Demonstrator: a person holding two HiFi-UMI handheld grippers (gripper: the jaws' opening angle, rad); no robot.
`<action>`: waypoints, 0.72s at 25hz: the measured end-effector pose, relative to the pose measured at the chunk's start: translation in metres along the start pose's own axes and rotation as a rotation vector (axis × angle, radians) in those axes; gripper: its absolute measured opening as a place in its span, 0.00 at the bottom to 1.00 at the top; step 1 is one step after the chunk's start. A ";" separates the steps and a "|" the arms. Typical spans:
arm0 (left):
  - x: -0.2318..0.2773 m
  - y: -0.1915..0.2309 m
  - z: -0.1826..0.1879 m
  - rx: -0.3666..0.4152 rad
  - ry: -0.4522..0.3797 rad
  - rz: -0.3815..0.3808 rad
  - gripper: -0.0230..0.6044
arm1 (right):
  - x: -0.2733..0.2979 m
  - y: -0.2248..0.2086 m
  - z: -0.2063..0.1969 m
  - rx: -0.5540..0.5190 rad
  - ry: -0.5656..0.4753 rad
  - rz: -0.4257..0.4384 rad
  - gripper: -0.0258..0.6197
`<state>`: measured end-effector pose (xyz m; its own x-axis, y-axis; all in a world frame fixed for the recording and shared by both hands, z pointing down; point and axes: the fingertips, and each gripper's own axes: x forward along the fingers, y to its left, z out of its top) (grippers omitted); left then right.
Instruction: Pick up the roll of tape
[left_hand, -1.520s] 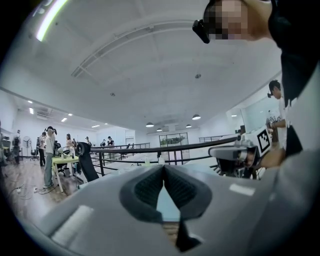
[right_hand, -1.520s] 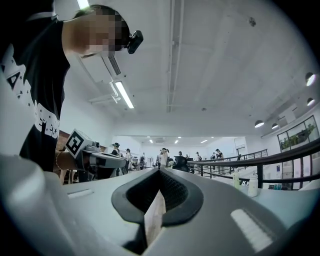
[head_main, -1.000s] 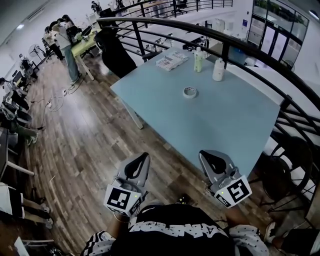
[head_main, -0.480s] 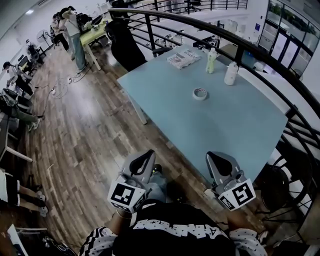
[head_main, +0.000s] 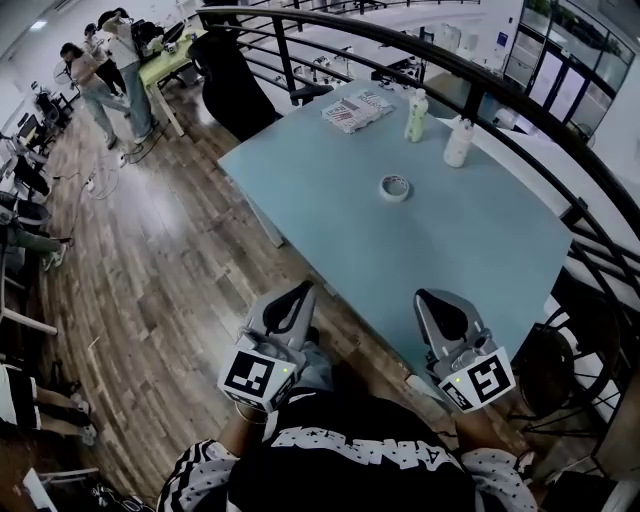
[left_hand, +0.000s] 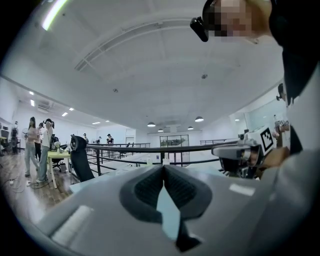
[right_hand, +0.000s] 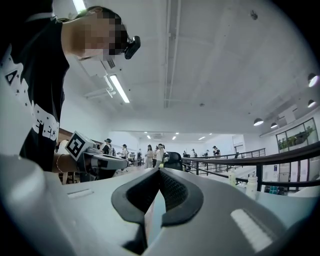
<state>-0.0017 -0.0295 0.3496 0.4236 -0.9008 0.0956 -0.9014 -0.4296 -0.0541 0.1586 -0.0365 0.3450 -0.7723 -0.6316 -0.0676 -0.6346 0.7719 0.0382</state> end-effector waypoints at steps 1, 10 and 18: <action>0.007 0.004 -0.001 0.001 0.000 -0.007 0.04 | 0.005 -0.005 -0.002 0.002 0.003 -0.006 0.05; 0.041 0.038 -0.003 0.004 -0.014 -0.056 0.04 | 0.043 -0.019 -0.006 -0.017 0.015 -0.048 0.05; 0.068 0.076 -0.004 0.012 -0.015 -0.091 0.04 | 0.083 -0.031 -0.008 -0.019 0.029 -0.084 0.05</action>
<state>-0.0416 -0.1226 0.3558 0.5054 -0.8586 0.0855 -0.8578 -0.5107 -0.0577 0.1143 -0.1138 0.3464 -0.7166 -0.6962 -0.0427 -0.6975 0.7147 0.0530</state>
